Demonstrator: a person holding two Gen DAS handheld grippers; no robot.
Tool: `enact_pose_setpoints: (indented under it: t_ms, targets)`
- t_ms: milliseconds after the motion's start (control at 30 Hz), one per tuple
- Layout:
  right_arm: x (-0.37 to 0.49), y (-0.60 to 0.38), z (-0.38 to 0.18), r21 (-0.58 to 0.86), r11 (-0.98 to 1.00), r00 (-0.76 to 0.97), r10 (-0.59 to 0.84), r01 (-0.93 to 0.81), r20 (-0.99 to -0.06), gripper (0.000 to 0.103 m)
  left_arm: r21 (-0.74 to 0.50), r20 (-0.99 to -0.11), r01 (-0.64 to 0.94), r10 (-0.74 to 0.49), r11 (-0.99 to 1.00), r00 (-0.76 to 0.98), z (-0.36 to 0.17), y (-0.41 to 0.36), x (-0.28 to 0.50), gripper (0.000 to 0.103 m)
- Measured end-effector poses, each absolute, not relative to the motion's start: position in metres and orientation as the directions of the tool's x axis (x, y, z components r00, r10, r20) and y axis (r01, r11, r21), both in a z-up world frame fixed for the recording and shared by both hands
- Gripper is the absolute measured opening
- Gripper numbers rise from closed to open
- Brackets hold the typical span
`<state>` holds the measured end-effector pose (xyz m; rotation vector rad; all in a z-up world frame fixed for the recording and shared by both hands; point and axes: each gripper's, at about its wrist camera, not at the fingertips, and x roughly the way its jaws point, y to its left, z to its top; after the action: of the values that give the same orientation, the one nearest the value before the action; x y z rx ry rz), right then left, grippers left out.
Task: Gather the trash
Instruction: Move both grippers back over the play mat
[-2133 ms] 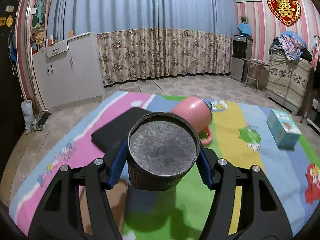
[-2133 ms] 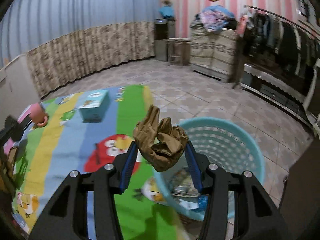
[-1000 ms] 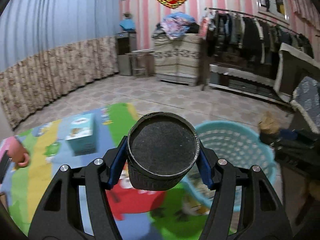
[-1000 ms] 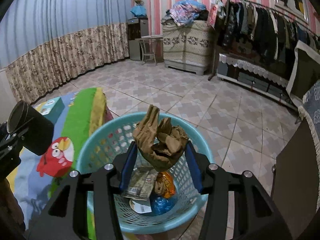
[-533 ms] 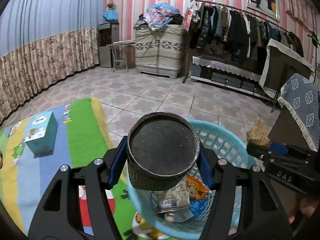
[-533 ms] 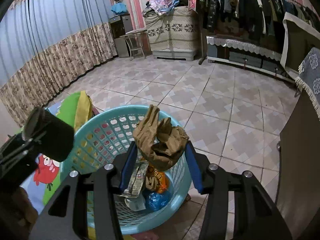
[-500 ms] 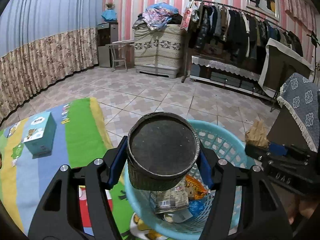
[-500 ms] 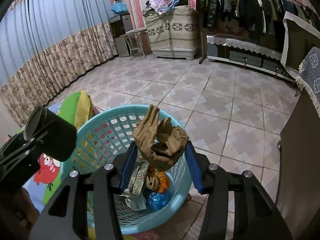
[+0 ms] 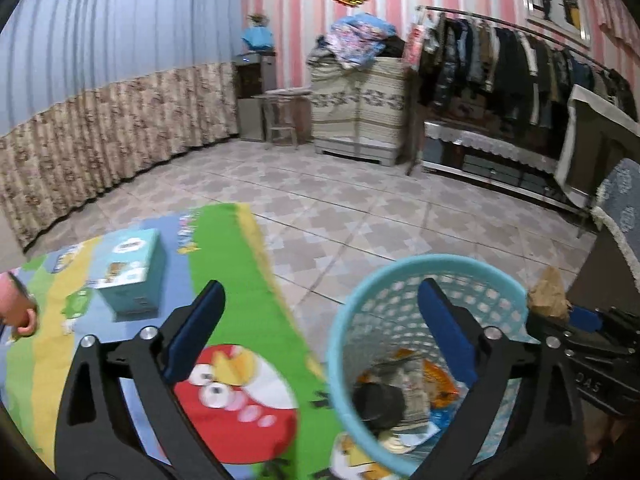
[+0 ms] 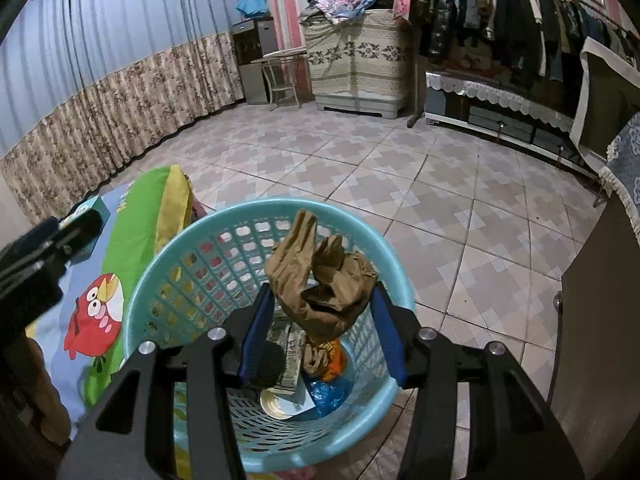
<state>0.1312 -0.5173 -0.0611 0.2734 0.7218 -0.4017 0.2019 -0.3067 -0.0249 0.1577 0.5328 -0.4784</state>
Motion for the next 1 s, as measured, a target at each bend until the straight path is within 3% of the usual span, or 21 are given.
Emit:
enact_pose_setpoints:
  t_ms: [167, 233, 267, 333, 367, 633, 1000]
  targets:
    - [0.145, -0.502, -0.066, 0.098, 0.905, 0.69, -0.241, 0.413, -0.683, 0.05, 0.018, -0.515, 0.415, -0.348, 0.91, 0.783, -0.023, -0.273, 0.21, 0.097]
    - [0.148, -0.497, -0.068, 0.093, 0.908, 0.699, -0.246, 0.409, -0.671, 0.054, 0.01, -0.514, 0.394, -0.333, 0.919, 0.79, -0.023, -0.259, 0.21, 0.097]
    - [0.149, -0.495, -0.069, 0.091, 0.908, 0.706, -0.251, 0.408, -0.662, 0.058, 0.015, -0.513, 0.385, -0.323, 0.923, 0.795, -0.023, -0.253, 0.209, 0.097]
    - [0.149, -0.496, -0.07, 0.093, 0.905, 0.714, -0.262, 0.416, -0.649, 0.083, 0.033, -0.511, 0.363, -0.296, 0.931, 0.807, -0.024, -0.242, 0.207, 0.097]
    - [0.147, -0.497, -0.071, 0.1, 0.897, 0.717, -0.272, 0.43, -0.642, 0.086, 0.041, -0.511, 0.356, -0.286, 0.934, 0.81, -0.024, -0.237, 0.205, 0.097]
    - [0.141, -0.512, -0.071, 0.169, 0.861, 0.715, -0.273, 0.481, -0.643, 0.096, 0.079, -0.488, 0.316, -0.24, 0.946, 0.839, -0.018, -0.204, 0.176, 0.098]
    - [0.113, -0.453, -0.039, 0.197, 0.911, 0.811, -0.203, 0.361, -0.549, 0.098, 0.075, -0.463, 0.258, -0.195, 0.963, 0.865, -0.012, -0.154, 0.124, 0.098]
